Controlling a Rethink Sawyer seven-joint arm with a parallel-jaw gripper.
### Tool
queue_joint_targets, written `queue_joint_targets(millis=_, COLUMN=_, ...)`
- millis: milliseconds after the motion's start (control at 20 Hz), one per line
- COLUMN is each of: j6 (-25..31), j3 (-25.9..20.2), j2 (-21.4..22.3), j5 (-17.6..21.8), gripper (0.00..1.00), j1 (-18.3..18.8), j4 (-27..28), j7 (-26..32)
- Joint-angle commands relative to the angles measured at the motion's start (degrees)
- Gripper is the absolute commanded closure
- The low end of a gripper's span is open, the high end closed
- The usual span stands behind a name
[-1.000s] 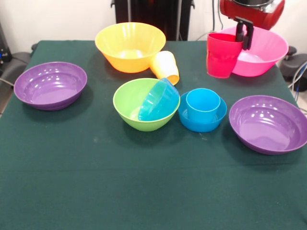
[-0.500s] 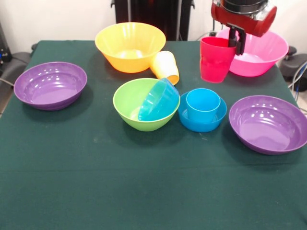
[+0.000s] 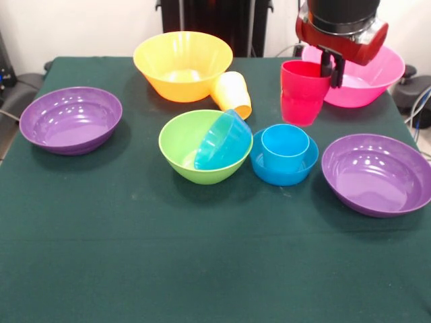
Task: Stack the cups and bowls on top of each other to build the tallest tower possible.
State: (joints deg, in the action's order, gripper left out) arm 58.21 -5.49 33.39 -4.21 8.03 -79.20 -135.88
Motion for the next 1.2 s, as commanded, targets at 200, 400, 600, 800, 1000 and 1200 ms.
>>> queue_joint_targets(millis=200, j6=5.2, j3=-5.1, j2=-3.0, j5=4.4, gripper=1.0, j1=0.6, j4=3.7, j7=8.3)
queue_joint_targets(millis=400, j6=6.1, j3=-5.0, j2=-2.7, j5=4.4, gripper=1.0, j1=0.6, j4=3.9, j7=8.6)
queue_joint_targets(millis=600, j6=6.6, j3=-4.9, j2=-2.5, j5=4.5, gripper=1.0, j1=0.8, j4=3.6, j7=8.8)
queue_joint_targets(millis=800, j6=6.4, j3=-4.9, j2=-2.8, j5=4.8, gripper=1.0, j1=1.2, j4=3.7, j7=9.4)
queue_joint_targets(millis=1000, j6=5.6, j3=-4.8, j2=-3.6, j5=5.4, gripper=1.0, j1=1.5, j4=4.1, j7=9.9)
queue_joint_targets(millis=1200, j6=5.9, j3=-5.0, j2=-4.7, j5=5.7, gripper=1.0, j1=1.6, j4=5.5, j7=10.3)
